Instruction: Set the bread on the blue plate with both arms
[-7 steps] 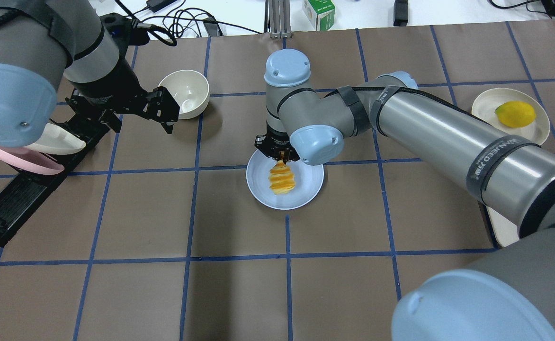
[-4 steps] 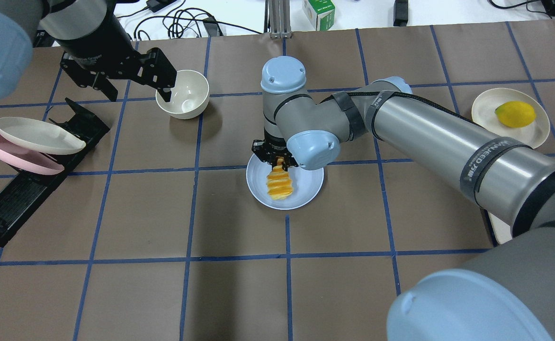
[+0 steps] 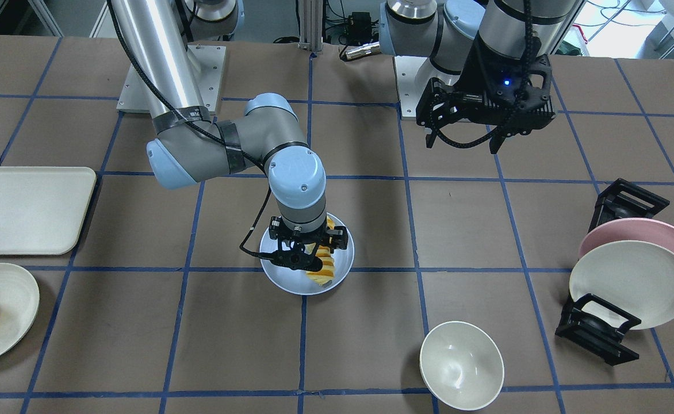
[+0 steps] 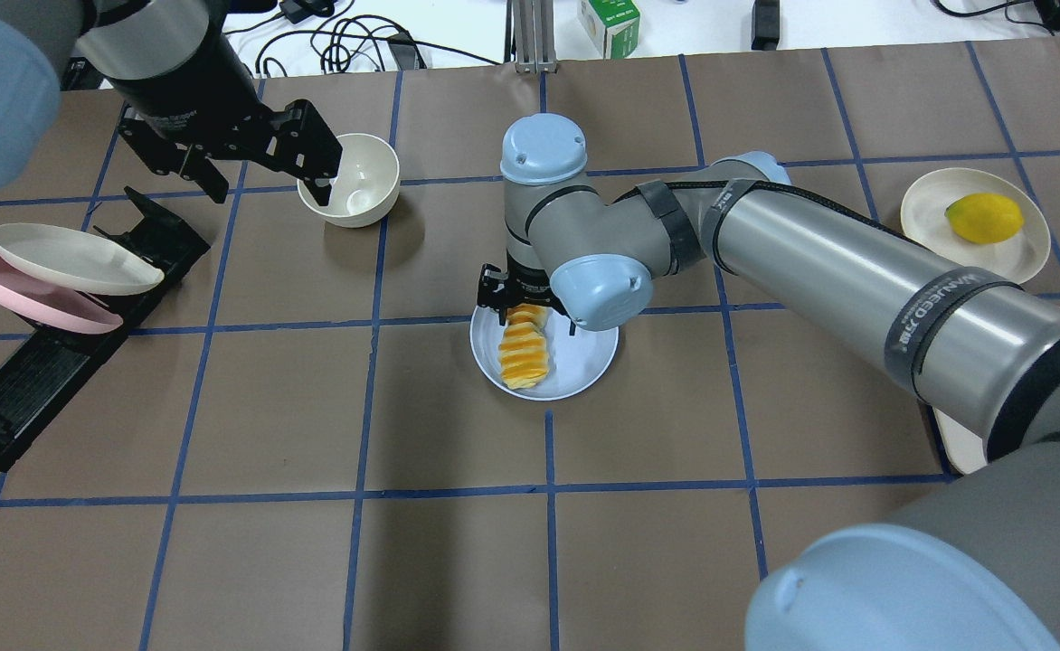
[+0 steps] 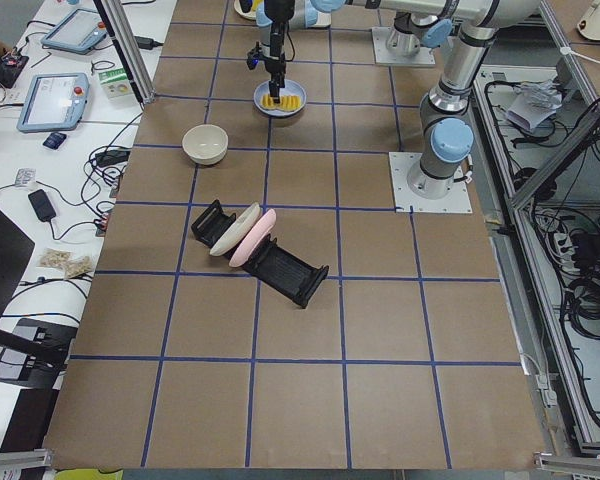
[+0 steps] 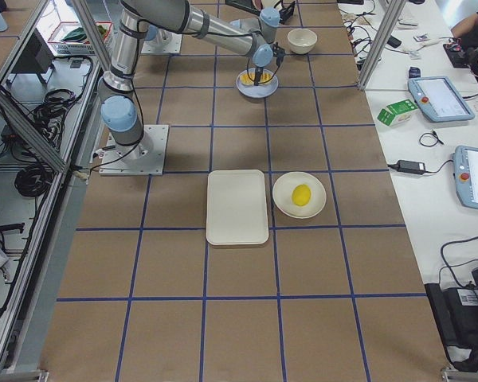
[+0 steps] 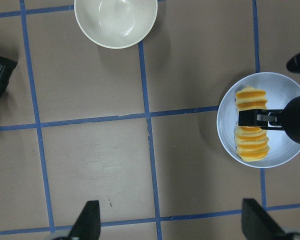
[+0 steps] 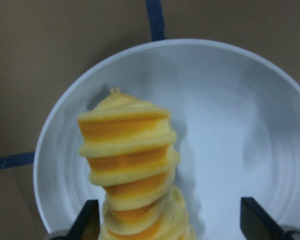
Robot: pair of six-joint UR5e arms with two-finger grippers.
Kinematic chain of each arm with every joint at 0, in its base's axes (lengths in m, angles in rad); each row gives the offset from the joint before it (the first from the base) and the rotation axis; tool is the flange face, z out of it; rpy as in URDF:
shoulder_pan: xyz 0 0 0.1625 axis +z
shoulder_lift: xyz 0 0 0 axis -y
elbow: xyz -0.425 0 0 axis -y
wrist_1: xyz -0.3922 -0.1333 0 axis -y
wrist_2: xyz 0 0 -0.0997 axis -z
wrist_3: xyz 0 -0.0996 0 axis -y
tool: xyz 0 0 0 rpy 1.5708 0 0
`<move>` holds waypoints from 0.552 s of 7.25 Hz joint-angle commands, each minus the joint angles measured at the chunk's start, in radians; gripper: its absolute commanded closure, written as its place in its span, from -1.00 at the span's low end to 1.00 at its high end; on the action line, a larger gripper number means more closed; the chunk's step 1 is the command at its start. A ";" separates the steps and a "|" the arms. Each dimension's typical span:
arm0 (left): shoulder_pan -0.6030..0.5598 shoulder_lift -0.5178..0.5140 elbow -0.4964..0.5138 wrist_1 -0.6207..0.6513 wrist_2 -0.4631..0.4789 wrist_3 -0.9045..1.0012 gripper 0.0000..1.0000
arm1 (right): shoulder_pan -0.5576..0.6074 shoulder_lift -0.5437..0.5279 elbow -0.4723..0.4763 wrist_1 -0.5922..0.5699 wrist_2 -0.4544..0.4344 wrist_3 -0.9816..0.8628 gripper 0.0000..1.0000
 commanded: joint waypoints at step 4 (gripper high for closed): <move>0.000 0.020 -0.031 0.005 0.002 -0.003 -1.00 | -0.144 -0.247 -0.012 0.227 -0.018 -0.056 -1.00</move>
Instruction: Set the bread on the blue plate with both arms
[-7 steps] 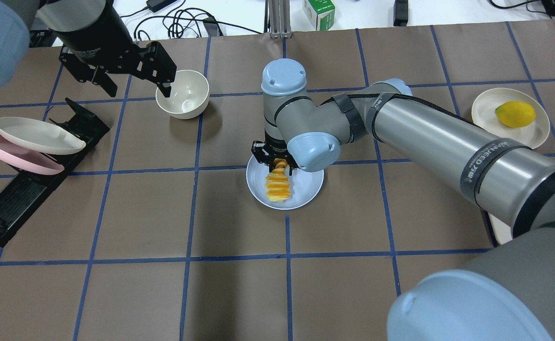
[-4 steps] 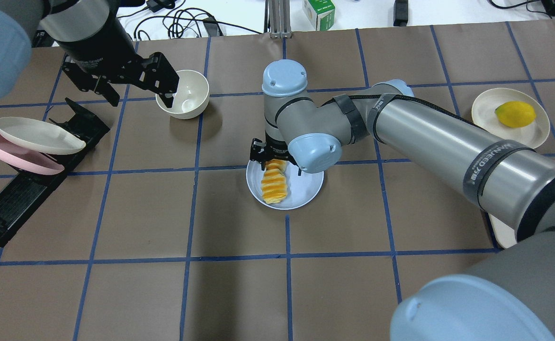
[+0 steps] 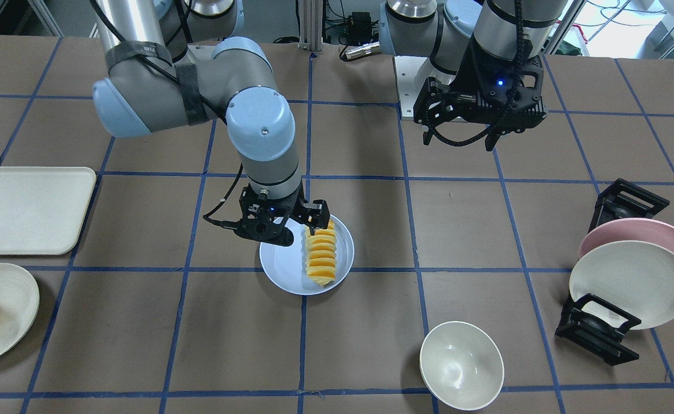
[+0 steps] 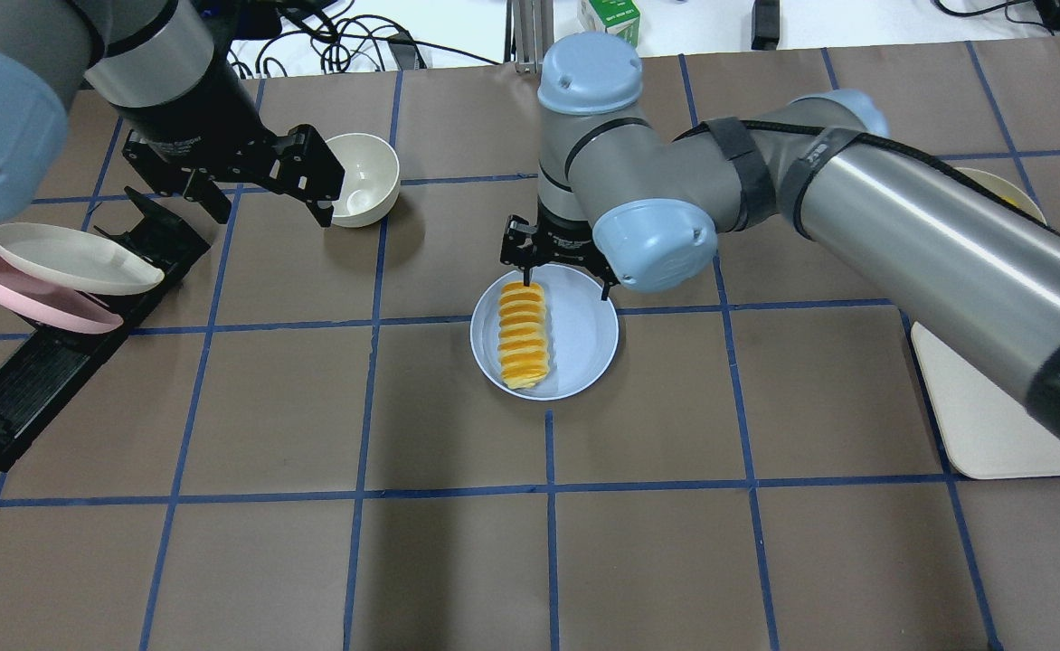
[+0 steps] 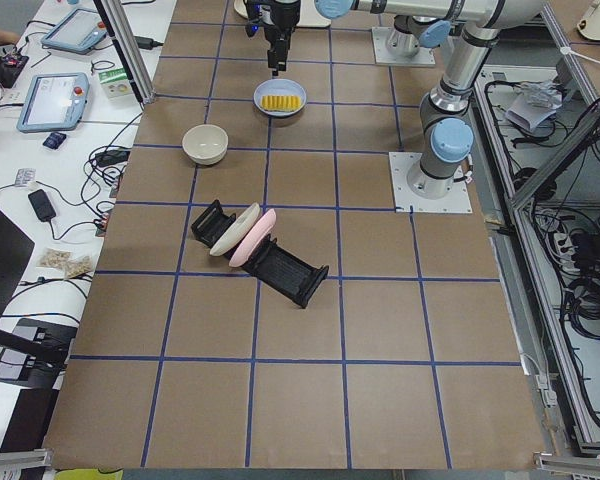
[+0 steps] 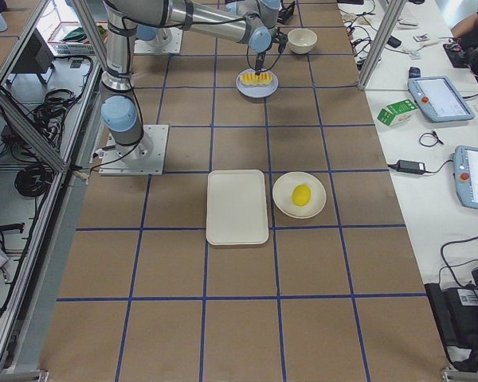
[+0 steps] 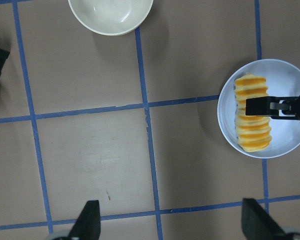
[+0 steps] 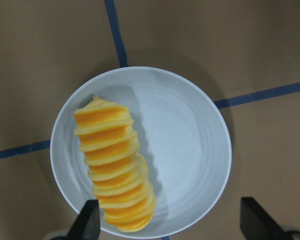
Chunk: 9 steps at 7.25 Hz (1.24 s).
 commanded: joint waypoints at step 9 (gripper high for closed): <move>0.000 -0.001 0.015 0.002 0.005 -0.010 -1.00 | -0.329 -0.347 -0.018 0.345 -0.111 -0.325 -1.00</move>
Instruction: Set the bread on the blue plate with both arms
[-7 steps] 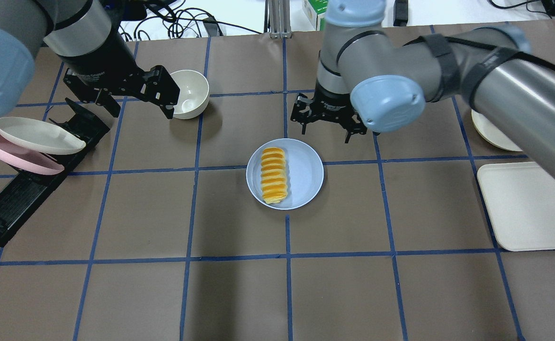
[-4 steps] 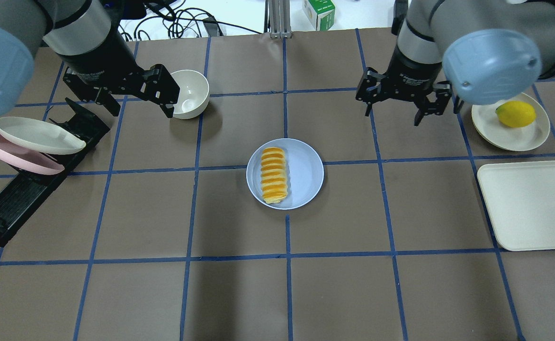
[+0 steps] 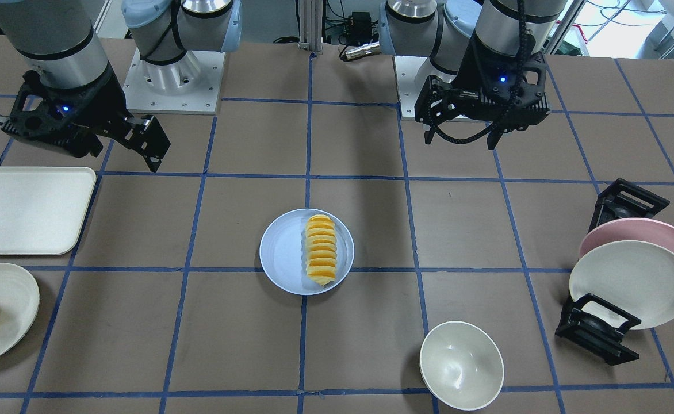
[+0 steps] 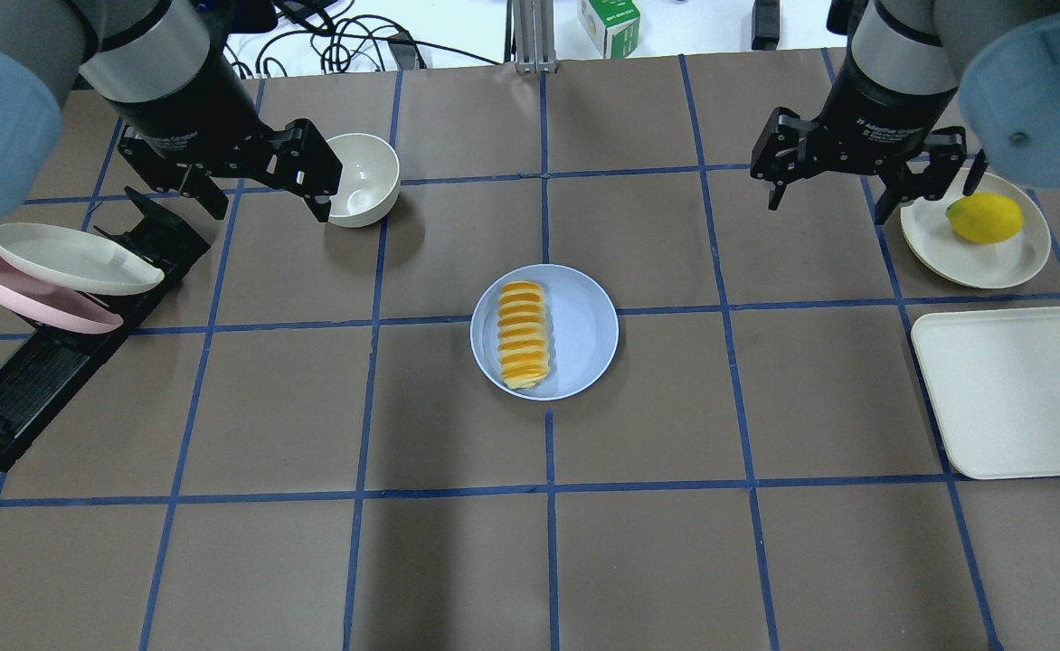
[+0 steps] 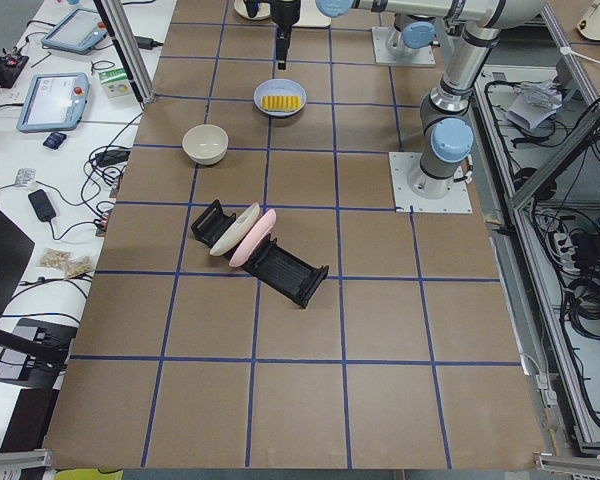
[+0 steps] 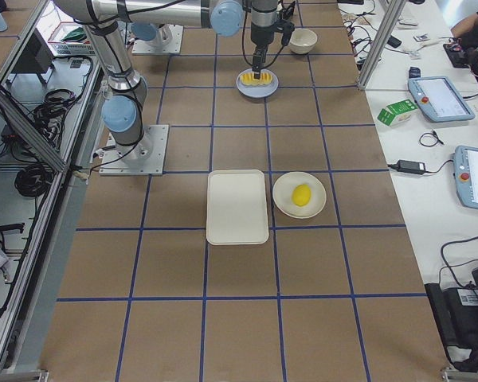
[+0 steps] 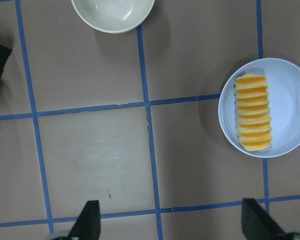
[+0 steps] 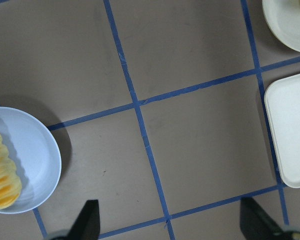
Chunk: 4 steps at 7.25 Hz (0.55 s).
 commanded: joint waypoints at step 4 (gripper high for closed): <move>0.005 -0.038 0.013 0.009 0.000 -0.001 -1.00 | 0.005 -0.040 -0.007 0.070 0.060 -0.051 -1.00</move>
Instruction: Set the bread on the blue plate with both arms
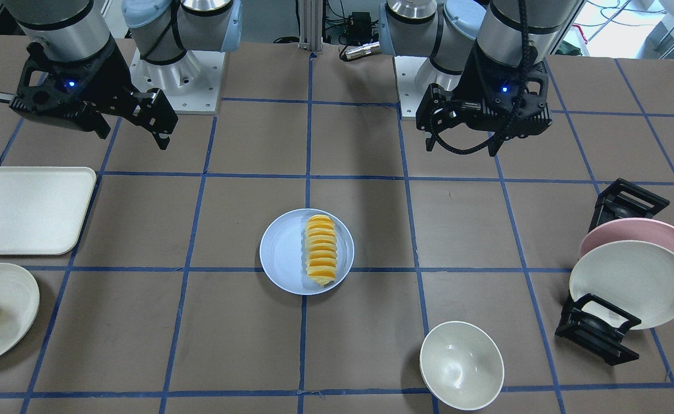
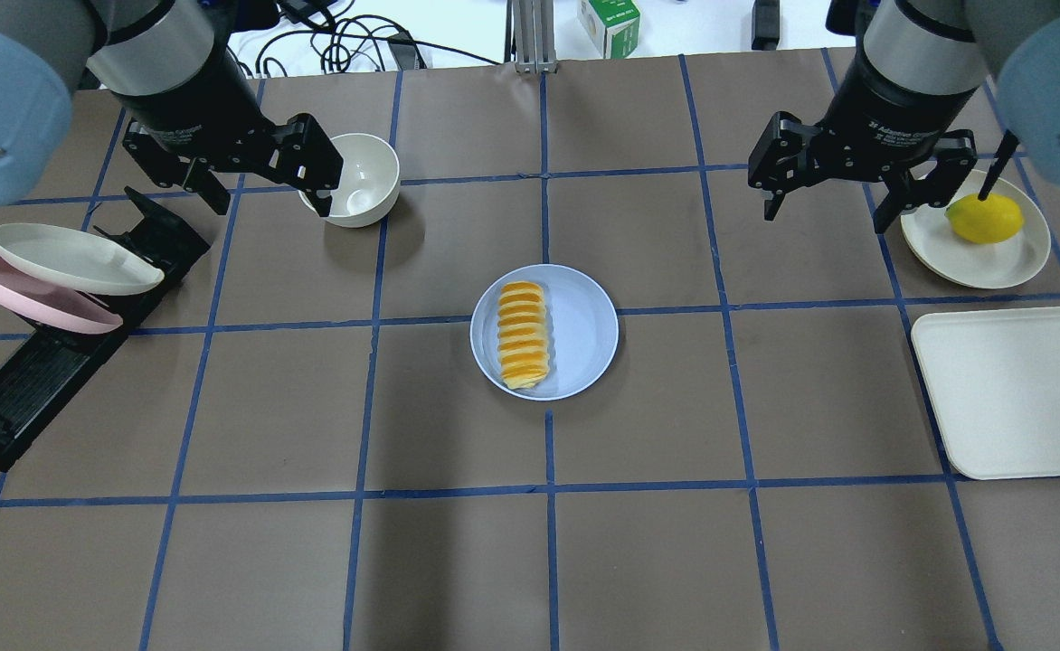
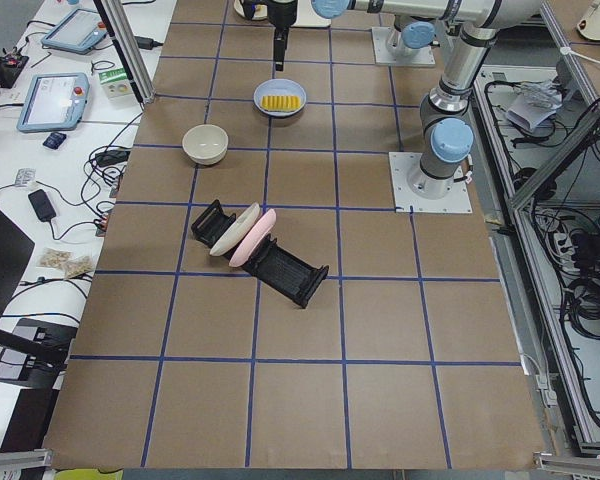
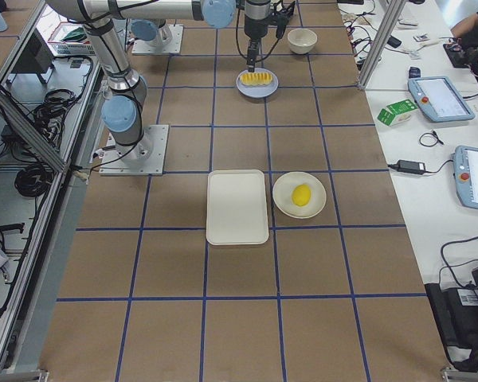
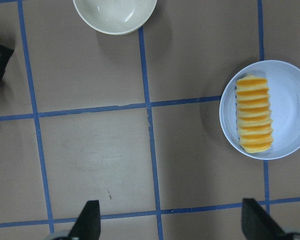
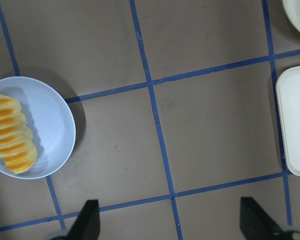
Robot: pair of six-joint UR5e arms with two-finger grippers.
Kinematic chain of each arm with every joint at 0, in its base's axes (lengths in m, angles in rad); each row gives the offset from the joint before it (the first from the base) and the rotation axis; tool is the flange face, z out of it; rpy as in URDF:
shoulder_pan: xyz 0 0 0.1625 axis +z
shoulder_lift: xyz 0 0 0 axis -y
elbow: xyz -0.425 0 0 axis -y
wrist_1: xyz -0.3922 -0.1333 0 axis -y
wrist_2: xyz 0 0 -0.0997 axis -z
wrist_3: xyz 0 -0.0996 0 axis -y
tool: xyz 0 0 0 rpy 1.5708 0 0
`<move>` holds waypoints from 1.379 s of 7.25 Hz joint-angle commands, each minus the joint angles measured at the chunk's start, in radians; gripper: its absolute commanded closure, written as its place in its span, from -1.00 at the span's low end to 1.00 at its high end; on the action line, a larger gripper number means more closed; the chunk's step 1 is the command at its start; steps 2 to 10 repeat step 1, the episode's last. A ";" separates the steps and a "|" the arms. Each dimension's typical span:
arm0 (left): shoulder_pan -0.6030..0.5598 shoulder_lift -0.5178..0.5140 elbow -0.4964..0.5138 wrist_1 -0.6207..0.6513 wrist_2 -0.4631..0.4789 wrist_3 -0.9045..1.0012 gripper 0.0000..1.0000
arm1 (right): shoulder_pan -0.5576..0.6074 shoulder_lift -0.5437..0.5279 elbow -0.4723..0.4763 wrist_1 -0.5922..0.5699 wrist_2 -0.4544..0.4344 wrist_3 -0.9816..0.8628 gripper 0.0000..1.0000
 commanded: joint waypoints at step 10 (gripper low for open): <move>-0.001 -0.005 -0.007 0.010 -0.002 0.000 -1.00 | 0.002 -0.007 0.001 0.020 0.019 -0.002 -1.00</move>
